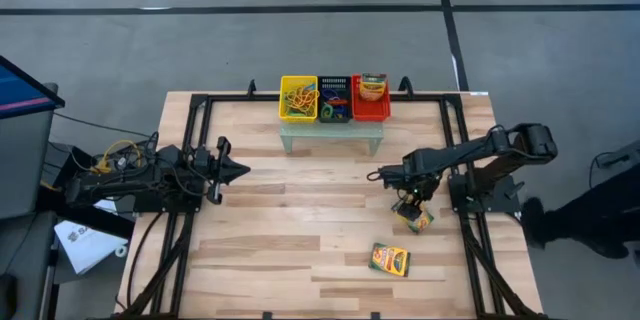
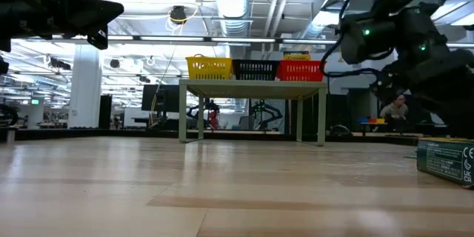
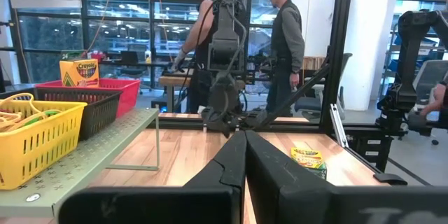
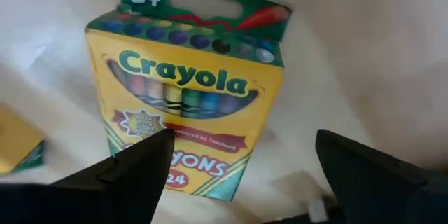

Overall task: Pick & Place Office Desk Supplies
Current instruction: Put the top yellow crayon box into the red bin on the shelf

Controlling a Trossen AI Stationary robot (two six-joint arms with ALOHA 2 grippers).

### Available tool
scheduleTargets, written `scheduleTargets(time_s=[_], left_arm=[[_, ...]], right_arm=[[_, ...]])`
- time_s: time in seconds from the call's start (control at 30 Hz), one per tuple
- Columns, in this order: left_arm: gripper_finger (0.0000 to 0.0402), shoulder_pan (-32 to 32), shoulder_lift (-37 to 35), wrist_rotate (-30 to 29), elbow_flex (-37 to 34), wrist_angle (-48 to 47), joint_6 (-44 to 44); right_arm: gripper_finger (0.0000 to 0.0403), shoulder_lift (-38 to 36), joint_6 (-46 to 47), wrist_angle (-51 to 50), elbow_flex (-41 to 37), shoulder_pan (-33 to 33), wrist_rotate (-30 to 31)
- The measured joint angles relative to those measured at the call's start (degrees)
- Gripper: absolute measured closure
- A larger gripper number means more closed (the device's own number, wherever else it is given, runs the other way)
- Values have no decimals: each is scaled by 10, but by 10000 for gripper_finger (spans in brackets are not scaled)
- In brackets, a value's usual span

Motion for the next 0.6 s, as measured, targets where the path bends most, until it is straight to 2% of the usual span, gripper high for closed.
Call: scheduleTargets(time_s=[0.13,0.27,0.6], left_arm=[[402,0,0,0,0,0,0],[402,0,0,0,0,0,0],[402,0,0,0,0,0,0]], right_arm=[[80,1,-23,37,-11,-1,-43],[134,1,-29,46,-11,6,-51],[345,1,-43,52,-11,10,-69]])
